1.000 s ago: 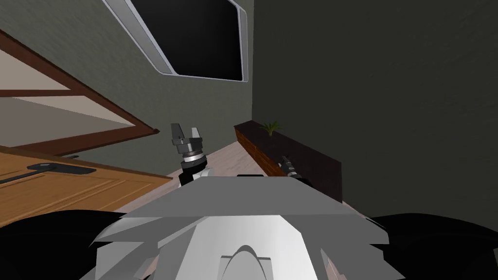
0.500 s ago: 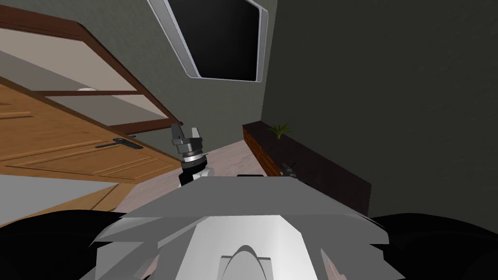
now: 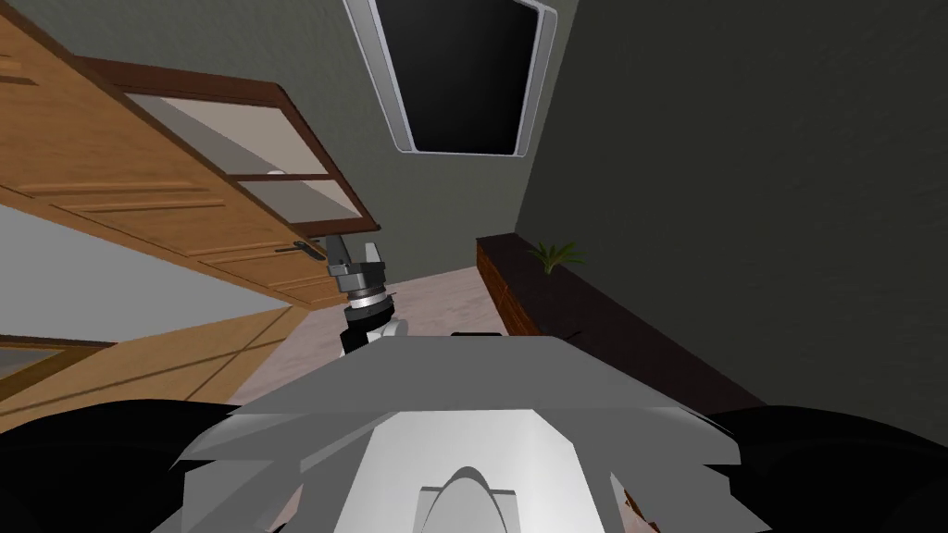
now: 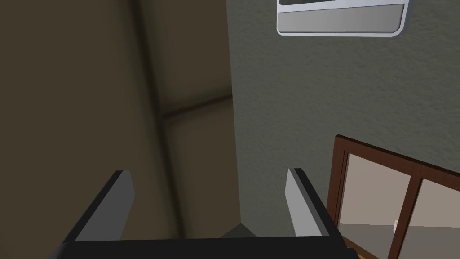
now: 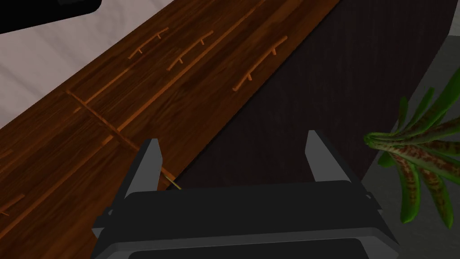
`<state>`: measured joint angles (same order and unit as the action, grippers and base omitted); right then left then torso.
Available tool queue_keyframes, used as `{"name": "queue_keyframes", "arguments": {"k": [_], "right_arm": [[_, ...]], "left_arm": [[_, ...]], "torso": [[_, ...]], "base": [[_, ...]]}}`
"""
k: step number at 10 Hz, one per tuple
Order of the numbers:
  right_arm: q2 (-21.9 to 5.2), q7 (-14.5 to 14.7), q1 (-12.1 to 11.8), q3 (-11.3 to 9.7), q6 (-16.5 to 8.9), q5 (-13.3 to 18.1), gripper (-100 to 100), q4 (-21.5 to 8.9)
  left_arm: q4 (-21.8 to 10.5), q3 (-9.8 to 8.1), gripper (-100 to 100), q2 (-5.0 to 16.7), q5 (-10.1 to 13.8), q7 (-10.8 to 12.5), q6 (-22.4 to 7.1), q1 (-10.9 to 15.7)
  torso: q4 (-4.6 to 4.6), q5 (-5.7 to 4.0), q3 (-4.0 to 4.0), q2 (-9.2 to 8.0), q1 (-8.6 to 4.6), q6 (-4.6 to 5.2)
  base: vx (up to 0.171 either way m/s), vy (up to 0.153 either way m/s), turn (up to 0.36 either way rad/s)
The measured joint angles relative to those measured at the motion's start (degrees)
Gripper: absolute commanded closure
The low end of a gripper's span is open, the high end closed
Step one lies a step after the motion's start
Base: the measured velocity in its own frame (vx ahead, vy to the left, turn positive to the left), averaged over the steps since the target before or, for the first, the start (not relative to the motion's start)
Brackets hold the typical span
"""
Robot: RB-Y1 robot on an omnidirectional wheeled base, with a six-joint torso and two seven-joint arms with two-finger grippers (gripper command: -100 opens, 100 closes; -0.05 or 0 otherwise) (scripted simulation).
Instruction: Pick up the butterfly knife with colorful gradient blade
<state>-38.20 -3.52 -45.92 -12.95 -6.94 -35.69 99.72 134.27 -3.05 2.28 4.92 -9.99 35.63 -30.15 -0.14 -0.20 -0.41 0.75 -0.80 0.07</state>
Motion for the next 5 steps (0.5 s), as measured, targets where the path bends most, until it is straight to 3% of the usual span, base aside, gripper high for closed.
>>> {"name": "queue_keyframes", "arguments": {"k": [2, 3, 5], "right_arm": [[-3.59, -0.99, -0.83, -1.35, -1.10, -1.38, -100, -2.21], [-4.59, -1.36, -0.58, -2.71, -1.83, -1.50, -100, -4.78], [-6.94, -2.22, -1.16, -3.18, -4.34, -1.96, -100, -5.47]], "left_arm": [[0.00, 0.00, 0, 0.00, 0.00, 0.00, 0.00, 0.00], [0.00, 0.00, 0, 0.00, 0.00, 0.00, 0.00, 0.00], [0.00, -0.01, 0, 0.00, 0.00, 0.00, 0.00, -0.01]], "torso": [[0.00, 0.04, 0.01, -0.04, 0.12, 0.03], [0.00, 0.01, -0.01, 0.00, 0.07, 0.02], [-0.02, 0.03, -0.05, 0.08, 0.11, 0.04]], "base": [[0.037, -0.073, 0.377], [0.045, -0.081, 0.149], [0.062, -0.081, 0.276]]}}
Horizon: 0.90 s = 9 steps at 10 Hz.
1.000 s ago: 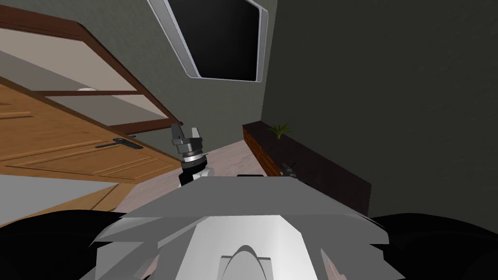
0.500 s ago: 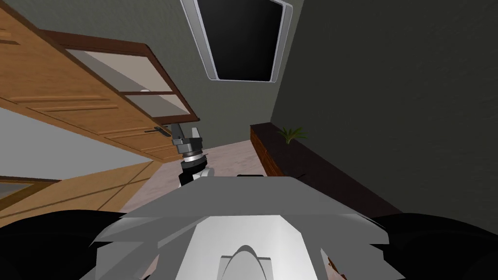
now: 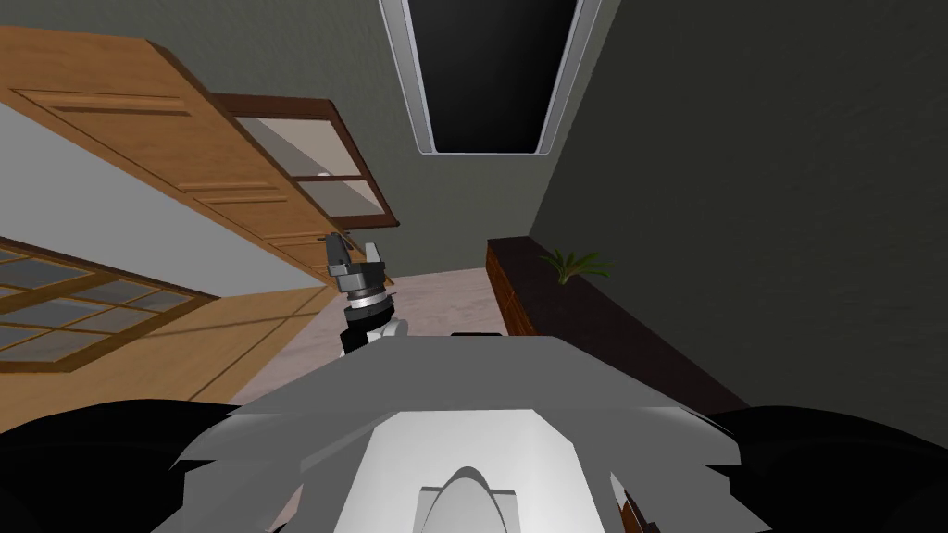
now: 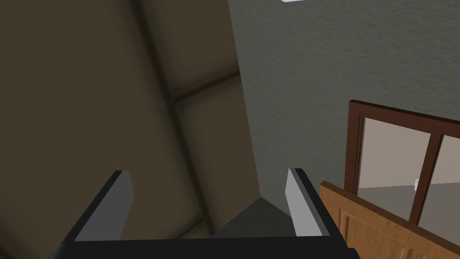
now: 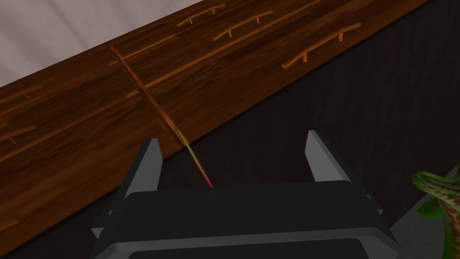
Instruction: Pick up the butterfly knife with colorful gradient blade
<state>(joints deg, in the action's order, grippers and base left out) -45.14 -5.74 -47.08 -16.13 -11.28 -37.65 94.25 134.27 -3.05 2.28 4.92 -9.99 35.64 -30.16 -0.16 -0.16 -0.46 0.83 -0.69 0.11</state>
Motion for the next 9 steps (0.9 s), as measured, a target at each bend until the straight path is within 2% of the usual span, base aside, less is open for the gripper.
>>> {"name": "queue_keyframes", "arguments": {"k": [2, 3, 5, 7, 9], "right_arm": [[-1.14, -0.70, -1.51, -0.49, -2.70, 0.82, -100, -0.81], [-1.71, -0.77, -1.30, -1.07, -2.43, 0.41, -100, -1.62], [-4.93, -1.23, -0.12, -4.45, -1.73, -1.42, -100, -6.48], [-5.62, -1.96, -1.49, -4.09, -3.91, -0.27, -100, -6.20], [-7.70, -2.89, -2.79, -5.01, -5.69, 0.22, -100, -7.42]], "left_arm": [[0.00, 0.00, 0, 0.00, 0.00, 0.00, 0.00, -0.01], [0.00, 0.00, 0, 0.00, 0.00, 0.00, 0.00, -0.01], [0.00, 0.00, 0, 0.00, 0.00, 0.00, 0.00, 0.00], [0.00, 0.00, 0, 0.00, 0.00, 0.00, 0.00, -0.01], [0.00, -0.01, 0, 0.00, 0.00, 0.00, 0.00, -0.01]], "torso": [[-0.01, 0.00, -0.01, 0.00, 0.05, 0.04], [0.01, 0.03, 0.04, -0.08, 0.19, 0.06], [-0.01, 0.00, -0.02, 0.03, -0.01, 0.00], [0.00, 0.01, -0.01, 0.01, 0.05, 0.03], [-0.02, 0.01, -0.06, 0.09, 0.03, 0.04]], "base": [[0.032, -0.055, 0.086], [0.032, -0.046, 0.215], [0.053, -0.086, 0.212], [0.058, -0.085, 0.206], [0.047, -0.073, 0.119]]}}
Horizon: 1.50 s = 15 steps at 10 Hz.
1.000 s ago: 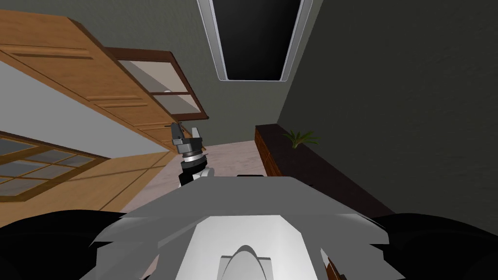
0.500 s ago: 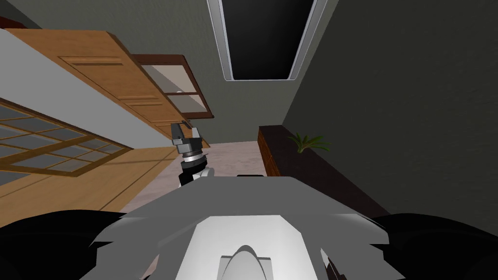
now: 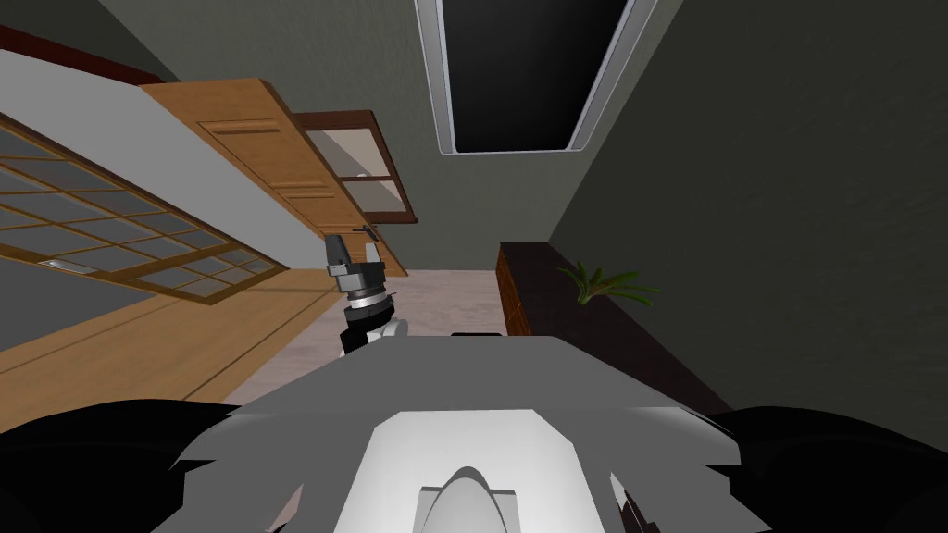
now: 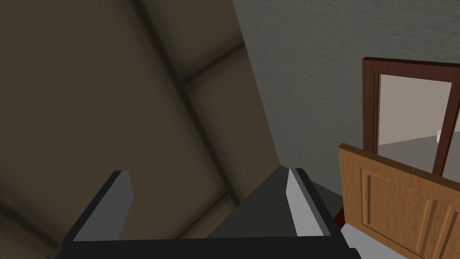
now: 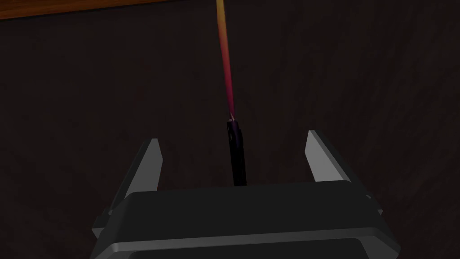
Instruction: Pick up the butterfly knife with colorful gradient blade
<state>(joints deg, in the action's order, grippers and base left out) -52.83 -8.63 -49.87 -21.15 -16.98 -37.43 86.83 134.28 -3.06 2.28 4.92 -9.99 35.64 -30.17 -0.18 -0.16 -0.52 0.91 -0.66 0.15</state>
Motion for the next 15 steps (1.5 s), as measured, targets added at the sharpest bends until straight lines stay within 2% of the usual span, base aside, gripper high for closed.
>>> {"name": "queue_keyframes", "arguments": {"k": [3, 4, 5, 9, 10, 14, 15], "right_arm": [[-2.08, -0.72, 1.28, -2.27, -1.37, -0.63, -100, -3.29], [-2.16, -0.81, 1.35, -2.35, -1.59, -0.59, 0, -3.46], [-2.15, -0.80, 1.35, -2.33, -1.57, -0.60, -100, -3.44], [2.35, 0.16, 4.22, -2.51, -0.73, 1.75, -100, -7.79], [2.45, 0.21, 4.29, -2.52, -0.69, 1.80, 100, -7.91], [2.43, 0.24, 4.23, -2.56, -0.76, 1.81, 100, -7.92], [2.42, 0.24, 4.23, -2.57, -0.77, 1.81, 0, -7.93]], "left_arm": [[0.00, 0.00, 0, 0.00, 0.00, 0.00, 0.00, 0.00], [0.00, 0.00, 0, 0.00, 0.00, 0.00, 0.00, 0.00], [0.00, 0.00, 0, -0.01, 0.00, 0.00, 0.00, 0.00], [0.00, 0.00, 0, -0.01, 0.00, 0.00, 0.00, 0.00], [0.00, 0.01, 0, -0.01, 0.00, 0.00, 0.00, 0.00], [0.00, 0.01, 0, -0.01, 0.00, 0.00, 0.00, 0.00], [0.00, 0.01, 0, -0.01, 0.00, 0.00, 0.00, 0.00]], "torso": [[0.01, 0.00, 0.00, 0.01, 0.01, -0.03], [0.02, 0.01, 0.04, -0.07, 0.15, 0.04], [0.04, 0.05, 0.09, -0.16, 0.31, 0.04], [0.08, 0.05, 0.20, -0.33, 0.30, 0.04], [0.07, 0.06, 0.17, -0.29, 0.35, 0.04], [0.09, 0.07, 0.16, -0.23, 0.38, 0.04], [0.10, 0.07, 0.16, -0.23, 0.38, 0.04]], "base": [[0.044, -0.064, 0.131], [0.005, -0.010, -0.006], [-0.015, -0.017, 0.015], [-0.026, -0.020, 0.011], [0.000, 0.000, 0.000], [0.000, 0.000, 0.000], [0.000, 0.000, 0.000]]}}
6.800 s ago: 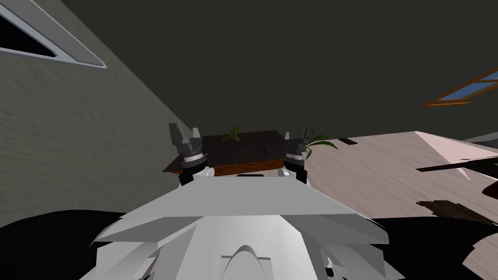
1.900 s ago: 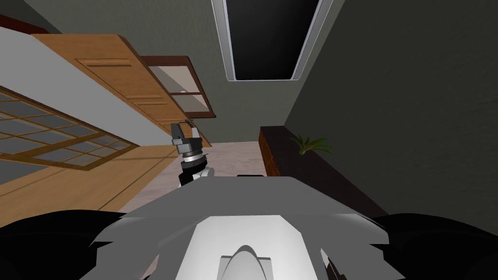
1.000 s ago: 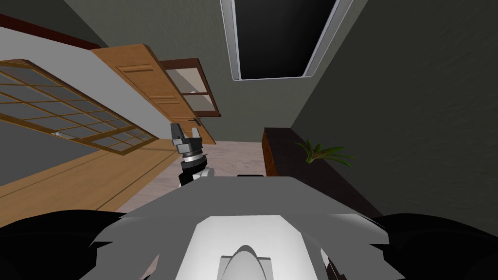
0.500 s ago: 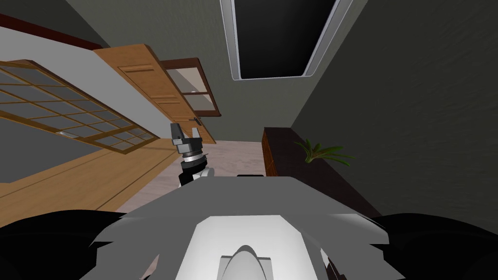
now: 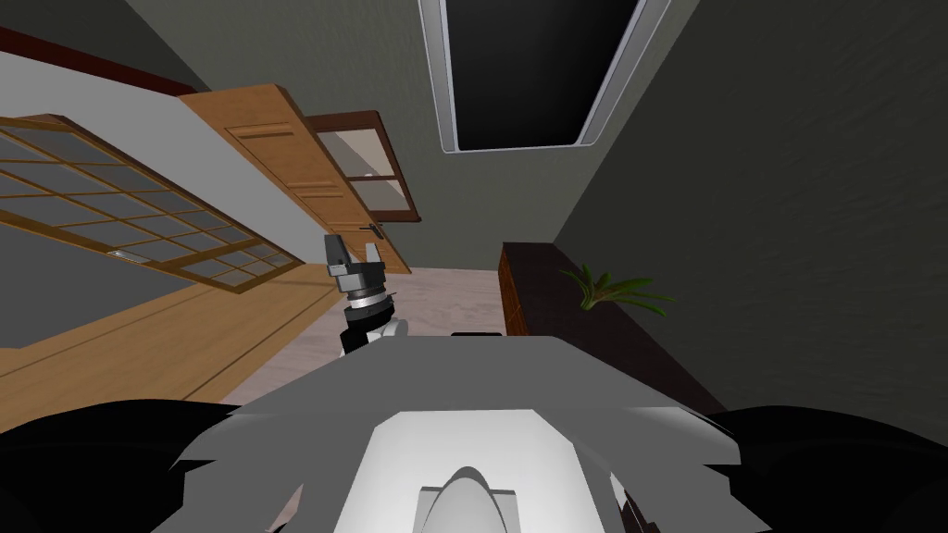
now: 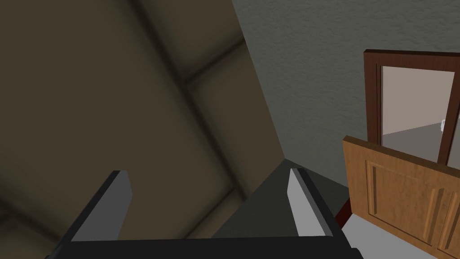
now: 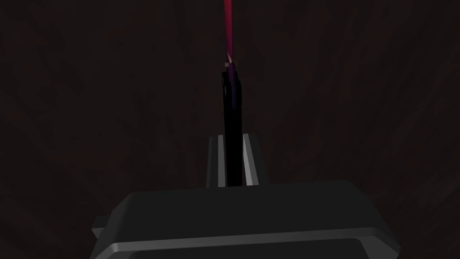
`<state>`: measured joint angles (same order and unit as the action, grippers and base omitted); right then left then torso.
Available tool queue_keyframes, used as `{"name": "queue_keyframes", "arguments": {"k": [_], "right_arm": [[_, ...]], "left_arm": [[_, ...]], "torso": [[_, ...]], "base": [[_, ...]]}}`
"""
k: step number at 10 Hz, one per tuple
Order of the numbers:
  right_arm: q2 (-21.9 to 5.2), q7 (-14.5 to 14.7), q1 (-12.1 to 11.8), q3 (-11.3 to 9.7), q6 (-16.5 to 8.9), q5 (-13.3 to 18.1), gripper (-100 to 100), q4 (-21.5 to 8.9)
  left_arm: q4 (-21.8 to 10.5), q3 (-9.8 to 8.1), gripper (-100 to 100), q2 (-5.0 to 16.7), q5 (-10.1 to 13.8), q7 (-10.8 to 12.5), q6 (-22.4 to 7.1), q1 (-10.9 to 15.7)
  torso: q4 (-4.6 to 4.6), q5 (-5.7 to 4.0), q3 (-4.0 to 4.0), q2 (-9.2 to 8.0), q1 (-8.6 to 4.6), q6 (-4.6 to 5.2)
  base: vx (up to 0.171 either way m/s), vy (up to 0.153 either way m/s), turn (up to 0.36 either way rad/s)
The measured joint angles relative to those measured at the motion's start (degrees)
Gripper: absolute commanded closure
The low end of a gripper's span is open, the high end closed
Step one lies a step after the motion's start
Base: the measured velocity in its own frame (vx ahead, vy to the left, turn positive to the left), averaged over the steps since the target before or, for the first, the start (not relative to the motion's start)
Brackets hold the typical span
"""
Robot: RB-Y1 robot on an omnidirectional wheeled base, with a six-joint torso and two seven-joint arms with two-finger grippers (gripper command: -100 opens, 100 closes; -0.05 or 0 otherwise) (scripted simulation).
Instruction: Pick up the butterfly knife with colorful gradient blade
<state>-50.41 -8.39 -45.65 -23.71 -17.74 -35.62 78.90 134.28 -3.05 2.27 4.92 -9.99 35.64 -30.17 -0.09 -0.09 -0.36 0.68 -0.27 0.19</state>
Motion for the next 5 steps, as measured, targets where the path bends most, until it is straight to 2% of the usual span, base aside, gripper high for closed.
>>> {"name": "queue_keyframes", "arguments": {"k": [1, 4, 5], "right_arm": [[0.00, 0.00, 0.00, 0.00, 0.00, 0.00, 100, 0.00], [-3.15, -0.92, -2.45, 0.57, -0.94, -1.28, 100, 3.79], [-3.27, -0.99, -2.54, 0.59, -1.00, -1.34, 0, 3.93]], "left_arm": [[0.00, 0.00, 0, 0.00, 0.00, 0.00, 0.00, 0.00], [0.00, 0.00, 0, 0.00, 0.00, 0.00, 0.00, 0.00], [0.00, 0.00, 0, 0.00, 0.00, 0.00, 0.00, 0.00]], "torso": [[0.00, 0.00, 0.00, 0.00, 0.00, 0.00], [-0.02, 0.04, -0.08, 0.15, 0.11, -0.01], [-0.01, 0.01, -0.04, 0.09, 0.06, -0.02]], "base": [[0.020, 0.020, -0.021], [0.032, 0.019, -0.012], [0.000, 0.000, 0.000]]}}
